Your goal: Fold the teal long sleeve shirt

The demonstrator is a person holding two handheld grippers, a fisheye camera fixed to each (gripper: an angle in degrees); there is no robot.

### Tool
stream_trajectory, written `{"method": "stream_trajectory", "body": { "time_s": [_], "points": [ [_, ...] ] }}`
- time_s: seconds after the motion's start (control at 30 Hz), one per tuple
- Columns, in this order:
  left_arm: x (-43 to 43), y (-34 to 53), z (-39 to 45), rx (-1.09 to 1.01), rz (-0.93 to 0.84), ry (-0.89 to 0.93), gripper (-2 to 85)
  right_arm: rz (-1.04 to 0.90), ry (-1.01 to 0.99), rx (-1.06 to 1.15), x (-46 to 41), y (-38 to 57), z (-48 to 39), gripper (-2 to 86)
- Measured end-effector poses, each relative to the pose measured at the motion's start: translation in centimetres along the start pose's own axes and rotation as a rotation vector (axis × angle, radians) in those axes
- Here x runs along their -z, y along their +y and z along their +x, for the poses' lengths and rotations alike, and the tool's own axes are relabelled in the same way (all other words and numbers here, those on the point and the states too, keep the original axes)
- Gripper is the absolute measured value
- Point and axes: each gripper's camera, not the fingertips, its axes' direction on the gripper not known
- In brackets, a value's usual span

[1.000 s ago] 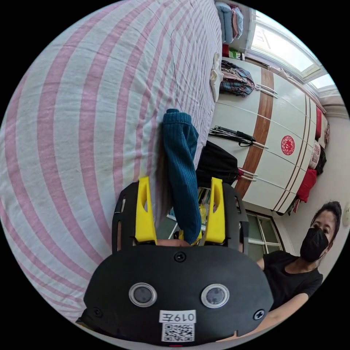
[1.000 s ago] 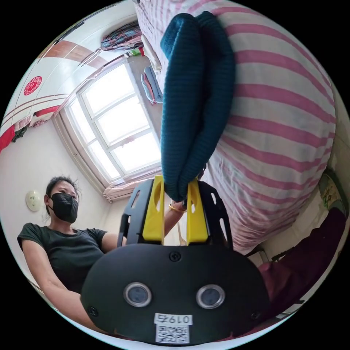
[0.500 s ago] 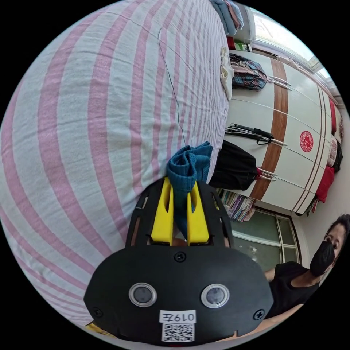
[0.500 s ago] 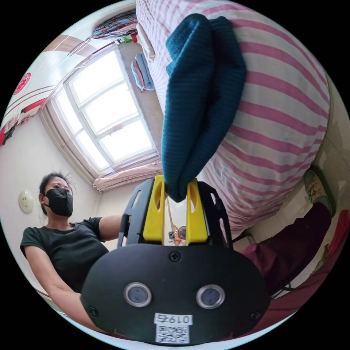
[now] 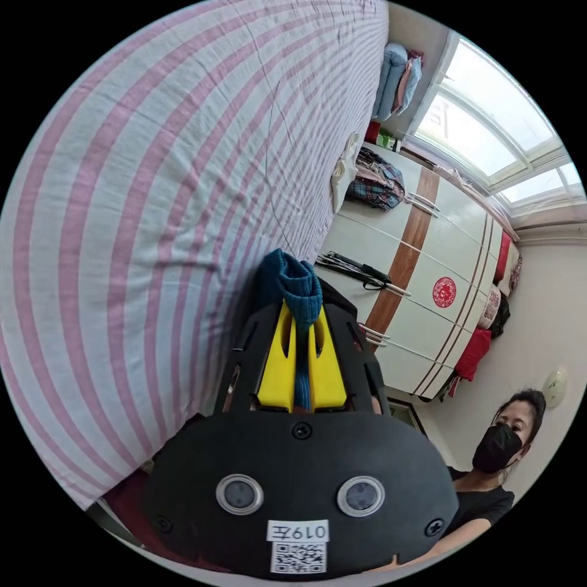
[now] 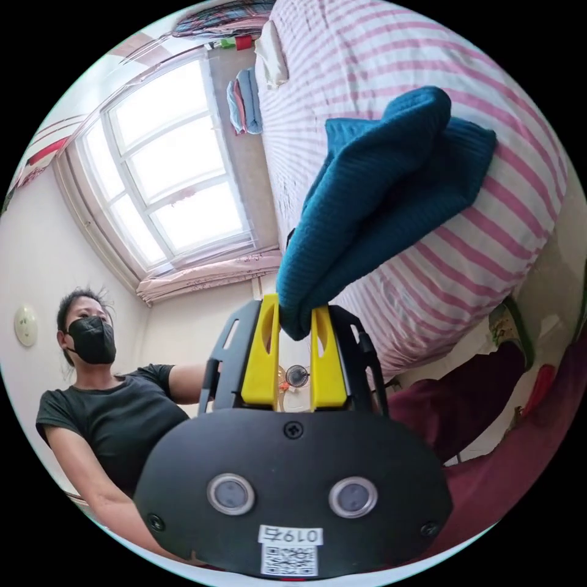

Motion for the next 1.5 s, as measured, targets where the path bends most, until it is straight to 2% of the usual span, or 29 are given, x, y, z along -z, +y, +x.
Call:
{"method": "stream_trajectory", "body": {
  "time_s": [0.37, 0.57, 0.63, 0.8, 0.93, 1.07, 1.2, 1.27, 1.33, 1.5],
  "points": [
    [-3.2, 8.4, 10.7, -0.056, 0.199, 0.296, 2.2, -0.187, -0.070, 0.203, 8.1, -14.2, -4.8, 7.8],
    [-10.0, 9.8, 16.3, -0.149, 0.383, 0.356, 2.2, -0.384, -0.166, 0.272, 12.1, -27.8, -5.2, 7.8],
    [-12.9, 9.0, 18.2, -0.190, 0.425, 0.372, 2.2, -0.458, -0.179, 0.290, 13.7, -35.1, -5.5, 7.8],
    [-21.1, 1.8, 22.0, -0.270, 0.513, 0.443, 2.0, -0.601, -0.152, 0.372, 14.5, -51.5, -6.7, 7.9],
    [-27.1, -9.0, 23.7, -0.321, 0.574, 0.515, 1.9, -0.689, -0.110, 0.466, 12.1, -66.7, -6.7, 7.9],
    [-31.2, -21.1, 24.9, -0.397, 0.597, 0.555, 1.8, -0.701, -0.073, 0.581, 8.7, -79.0, -6.6, 8.0],
    [-33.2, -29.2, 25.5, -0.532, 0.646, 0.541, 1.7, -0.717, -0.065, 0.734, 4.2, -90.0, -5.5, 8.1],
    [-34.8, -33.4, 22.8, -0.561, 0.670, 0.528, 1.7, -0.739, -0.051, 0.772, 2.6, -93.6, -3.1, 8.2],
    [-36.2, -35.7, 18.7, -0.524, 0.703, 0.472, 1.7, -0.775, 0.013, 0.750, 1.1, -97.8, 2.9, 8.2],
    [-40.7, -38.9, 3.6, -0.188, 0.713, 0.282, 1.7, -0.837, 0.332, 0.478, -0.6, -103.8, 21.2, 8.3]
  ]
}}
